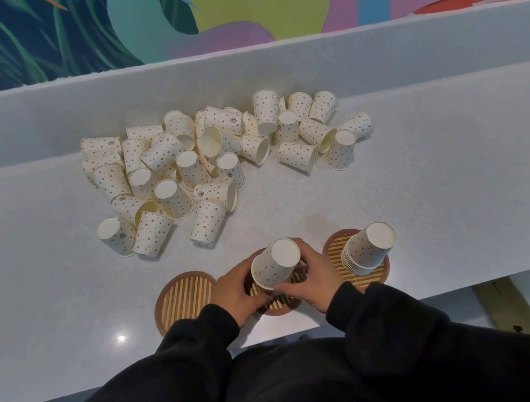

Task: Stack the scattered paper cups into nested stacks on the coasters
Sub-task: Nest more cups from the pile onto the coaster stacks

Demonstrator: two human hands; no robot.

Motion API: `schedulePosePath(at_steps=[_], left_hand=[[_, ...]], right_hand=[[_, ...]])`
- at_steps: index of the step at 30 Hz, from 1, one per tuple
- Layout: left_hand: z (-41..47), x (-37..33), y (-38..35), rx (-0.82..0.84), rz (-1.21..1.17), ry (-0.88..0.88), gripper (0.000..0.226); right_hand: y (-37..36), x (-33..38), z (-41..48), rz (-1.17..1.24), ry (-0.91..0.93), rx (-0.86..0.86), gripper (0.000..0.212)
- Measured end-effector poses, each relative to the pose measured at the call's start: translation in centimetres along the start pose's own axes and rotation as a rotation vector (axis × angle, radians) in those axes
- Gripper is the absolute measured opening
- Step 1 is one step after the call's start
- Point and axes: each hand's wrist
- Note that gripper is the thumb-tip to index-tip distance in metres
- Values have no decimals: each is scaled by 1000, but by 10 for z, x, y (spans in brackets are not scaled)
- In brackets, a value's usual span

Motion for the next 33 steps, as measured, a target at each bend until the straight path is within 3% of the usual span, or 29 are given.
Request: schedulePosePath(at_steps=[14, 22, 31, 33], left_hand=[[5, 9, 2, -8, 14, 1, 76], [5, 8, 3, 11, 55, -33, 74], [5, 1, 12, 53, 72, -71, 82], [5, -2, 23, 19, 102, -85, 73]], right_hand=[[-6, -9, 9, -205, 16, 68, 77], [-3, -6, 10, -194, -1, 82, 74], [5, -11, 13, -200, -80, 139, 86], [9, -7, 13, -217, -77, 124, 84]])
Point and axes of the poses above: each hand's wrist, its own z-axis towards the middle knuckle, its own y-axis out of the back of the hand, x = y × z, and after that the axes turned 5 degrees about -y, right-handed
